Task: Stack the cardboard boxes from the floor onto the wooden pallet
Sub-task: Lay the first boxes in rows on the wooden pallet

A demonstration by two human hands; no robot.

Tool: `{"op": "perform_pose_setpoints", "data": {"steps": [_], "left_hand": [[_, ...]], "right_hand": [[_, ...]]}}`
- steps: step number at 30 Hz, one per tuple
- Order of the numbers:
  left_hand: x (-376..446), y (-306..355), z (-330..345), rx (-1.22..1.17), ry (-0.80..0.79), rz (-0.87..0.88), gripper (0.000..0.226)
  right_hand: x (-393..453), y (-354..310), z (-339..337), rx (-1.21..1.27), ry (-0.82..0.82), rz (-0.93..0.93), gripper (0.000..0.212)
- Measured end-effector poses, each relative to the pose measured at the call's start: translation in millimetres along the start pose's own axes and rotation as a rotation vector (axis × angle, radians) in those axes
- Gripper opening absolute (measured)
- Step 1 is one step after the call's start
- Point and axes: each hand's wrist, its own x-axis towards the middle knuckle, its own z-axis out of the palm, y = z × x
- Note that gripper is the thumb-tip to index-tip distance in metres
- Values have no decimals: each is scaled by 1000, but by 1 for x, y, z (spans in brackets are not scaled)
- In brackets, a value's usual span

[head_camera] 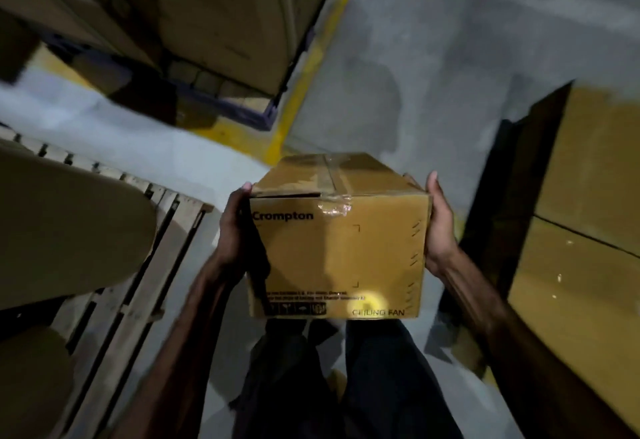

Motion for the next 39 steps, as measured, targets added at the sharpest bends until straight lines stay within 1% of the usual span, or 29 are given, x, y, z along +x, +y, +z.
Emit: {"op": "perform_pose_setpoints", "data": {"steps": [3, 4, 7, 9, 11, 12, 13, 14, 17, 19, 22, 25, 27, 28, 30, 31, 33, 35, 36, 38, 39], "left_hand": [[-36, 28, 13, 26, -63, 27, 57], [-49, 37, 18, 41, -106, 48, 58], [-91, 63, 39, 124, -333, 154, 63], [-118, 74, 51, 165, -470, 161, 64], [-141, 81, 67, 220, -562, 179, 63], [-149, 81, 75, 243, -608, 191, 62], [-159, 80, 84, 270, -653, 195, 63], [-167, 79, 94, 293, -696, 204, 63], [-201, 71, 126, 364, -840, 204, 63], [-223, 63, 152, 427, -938, 200, 61], [-254, 44, 198, 519, -1040, 195, 45], [-280, 19, 249, 602, -1103, 210, 38], [-295, 3, 281, 668, -1128, 215, 38], [-302, -5, 297, 698, -1134, 215, 42], [-309, -22, 329, 744, -1116, 214, 59], [-311, -31, 344, 756, -1101, 214, 65], [-312, -49, 371, 769, -1106, 225, 71], [-317, -61, 392, 799, -1132, 213, 65], [-320, -67, 400, 819, -1145, 208, 58], [-321, -76, 418, 847, -1159, 211, 34], [-319, -81, 427, 866, -1165, 227, 31]], "right_hand": [[-67, -30, -2, 55, -4, -108, 68], [-91, -38, -3, 85, 24, -141, 64], [-162, -50, -8, 165, 155, -266, 56], [-205, -48, -13, 218, 238, -333, 46], [-245, -40, -19, 295, 322, -378, 38], [-263, -34, -21, 337, 360, -387, 46], [-281, -26, -25, 382, 398, -393, 58], [-299, -19, -27, 422, 427, -400, 64], [-348, 3, -38, 573, 501, -471, 57], [-378, 15, -51, 679, 557, -528, 57], [-419, 29, -79, 786, 662, -603, 60], [-454, 38, -110, 837, 774, -651, 51], [-474, 45, -131, 865, 804, -698, 43], [-483, 49, -142, 870, 815, -719, 40], [-496, 55, -162, 883, 861, -749, 40], [-501, 58, -173, 884, 884, -756, 44], [-508, 63, -191, 865, 947, -748, 54], [-511, 67, -208, 854, 993, -735, 59], [-512, 67, -216, 857, 1003, -723, 62], [-511, 67, -231, 880, 1013, -709, 67], [-509, 67, -237, 897, 1019, -705, 67]]}}
